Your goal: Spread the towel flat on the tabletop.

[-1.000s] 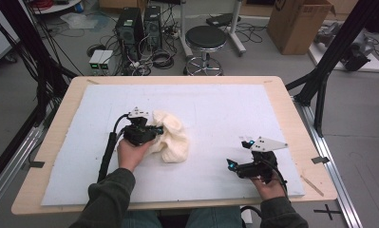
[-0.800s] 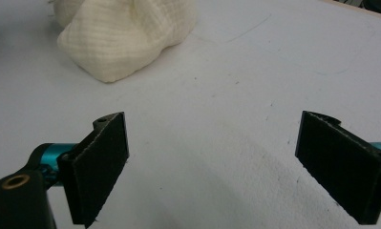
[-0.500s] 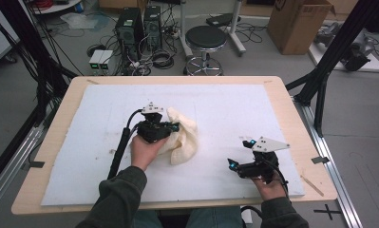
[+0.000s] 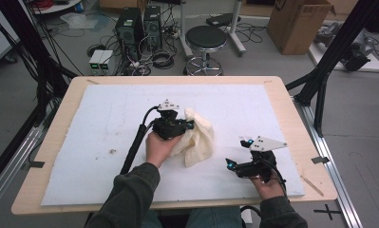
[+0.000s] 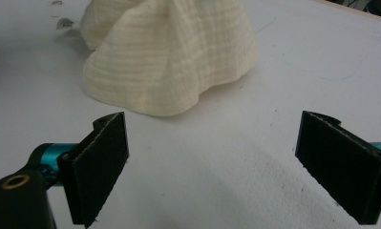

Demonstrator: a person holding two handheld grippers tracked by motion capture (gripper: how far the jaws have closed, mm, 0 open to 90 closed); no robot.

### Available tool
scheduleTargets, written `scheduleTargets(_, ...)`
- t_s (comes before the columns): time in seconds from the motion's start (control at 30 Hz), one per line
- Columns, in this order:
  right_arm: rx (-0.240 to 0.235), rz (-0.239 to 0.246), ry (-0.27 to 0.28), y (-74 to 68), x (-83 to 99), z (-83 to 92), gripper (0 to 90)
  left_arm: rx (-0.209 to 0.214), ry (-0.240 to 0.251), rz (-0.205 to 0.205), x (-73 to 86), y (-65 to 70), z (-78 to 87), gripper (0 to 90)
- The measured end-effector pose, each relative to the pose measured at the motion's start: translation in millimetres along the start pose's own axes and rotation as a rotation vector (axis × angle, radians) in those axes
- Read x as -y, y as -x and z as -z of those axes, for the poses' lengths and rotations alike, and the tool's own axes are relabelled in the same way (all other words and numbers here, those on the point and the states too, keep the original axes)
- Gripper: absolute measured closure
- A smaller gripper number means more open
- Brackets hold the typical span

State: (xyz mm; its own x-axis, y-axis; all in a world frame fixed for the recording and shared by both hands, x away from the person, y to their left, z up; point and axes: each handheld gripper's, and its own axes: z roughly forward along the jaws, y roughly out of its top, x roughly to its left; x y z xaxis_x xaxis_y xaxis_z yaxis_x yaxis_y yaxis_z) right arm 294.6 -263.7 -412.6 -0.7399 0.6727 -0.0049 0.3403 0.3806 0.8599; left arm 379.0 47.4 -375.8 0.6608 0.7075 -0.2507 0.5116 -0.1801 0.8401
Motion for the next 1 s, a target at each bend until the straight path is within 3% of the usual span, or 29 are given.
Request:
scheduleTargets(0.17,-0.004,0.009,0.002,0.3,0.1,-0.3,10.1,-0.055,-0.06,-0.032,8.2,-13.2,-16.6,75.5)
scheduleTargets(0.3,-0.015,0.0,0.002,1.1,0.3,-1.6,10.1,-0.085,-0.071,-0.056,13.1,-22.2,-26.0,69.6)
scheduleTargets(0.37,-0.019,0.003,-0.004,0.5,0.0,-3.4,10.1,-0.1,-0.074,-0.06,13.7,-26.8,-27.4,55.9)
scheduleTargets(0.43,-0.031,0.004,-0.013,-0.4,-0.5,-4.8,10.1,-0.103,-0.073,-0.062,13.1,-29.9,-25.7,50.8)
scheduleTargets(0.53,-0.043,-0.005,-0.015,-0.2,-1.3,-6.4,10.1,-0.099,-0.056,-0.066,10.3,-32.9,-18.0,39.7)
scheduleTargets(0.63,-0.054,0.003,-0.016,-0.3,-3.7,-8.0,10.1,-0.089,-0.03,-0.085,8.0,-36.4,-5.1,36.6)
scheduleTargets(0.83,-0.089,0.018,-0.007,-5.1,-10.9,-9.1,10.1,-0.079,-0.001,-0.117,13.5,-44.0,27.4,35.3)
scheduleTargets(1.0,-0.108,0.051,-0.018,-14.5,-21.2,-16.1,10.4,-0.078,0.002,-0.137,27.8,-47.2,50.4,33.8)
